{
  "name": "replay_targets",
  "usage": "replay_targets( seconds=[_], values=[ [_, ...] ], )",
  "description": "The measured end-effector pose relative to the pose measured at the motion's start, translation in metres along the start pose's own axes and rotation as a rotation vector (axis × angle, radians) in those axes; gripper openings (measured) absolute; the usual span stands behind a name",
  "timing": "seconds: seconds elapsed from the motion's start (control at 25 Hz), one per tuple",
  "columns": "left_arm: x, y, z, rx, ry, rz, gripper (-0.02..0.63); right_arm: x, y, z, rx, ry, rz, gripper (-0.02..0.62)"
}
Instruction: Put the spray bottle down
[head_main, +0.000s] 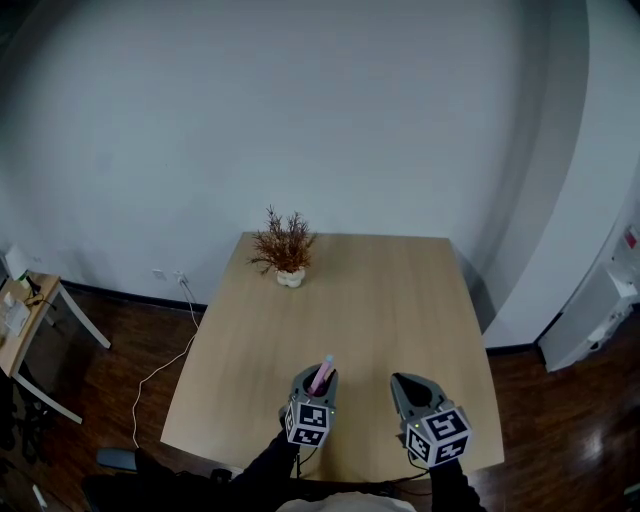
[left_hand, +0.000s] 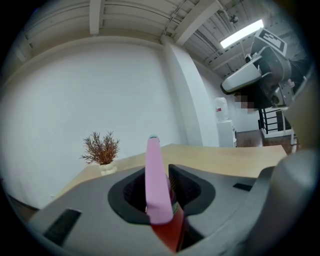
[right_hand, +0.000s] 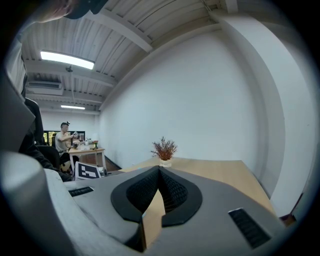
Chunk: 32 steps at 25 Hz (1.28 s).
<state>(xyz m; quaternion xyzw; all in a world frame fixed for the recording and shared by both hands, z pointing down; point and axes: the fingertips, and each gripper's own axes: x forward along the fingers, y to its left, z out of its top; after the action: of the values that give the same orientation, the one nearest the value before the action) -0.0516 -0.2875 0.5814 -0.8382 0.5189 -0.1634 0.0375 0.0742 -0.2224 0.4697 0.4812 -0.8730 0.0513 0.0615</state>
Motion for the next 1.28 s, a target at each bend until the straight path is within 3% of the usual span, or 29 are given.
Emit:
replay_targets(
  seconds=[0.52,0.72,1.04,1.28],
  values=[
    [0.004,-0.006,-0.004,0.000,-0.003,-0.006,0.124,-0.006,-0.006,-0.001,-0.004,0.009,-0.011,-0.028],
    [0.001,-0.008,-0.005,-0.025,-0.005,-0.034,0.245,-0.006,-0.003,0.000,-0.002,0.007,-0.007,-0.028],
    [-0.012,0.002,-0.006,-0.046,-0.006,-0.007,0.261,-0.005,0.002,-0.001,0.005,0.004,0.003,-0.028],
    [-0.036,0.014,0.001,-0.109,-0.049,0.022,0.261,-0.005,0.005,0.000,0.011,-0.001,0.009,-0.029]
  ],
)
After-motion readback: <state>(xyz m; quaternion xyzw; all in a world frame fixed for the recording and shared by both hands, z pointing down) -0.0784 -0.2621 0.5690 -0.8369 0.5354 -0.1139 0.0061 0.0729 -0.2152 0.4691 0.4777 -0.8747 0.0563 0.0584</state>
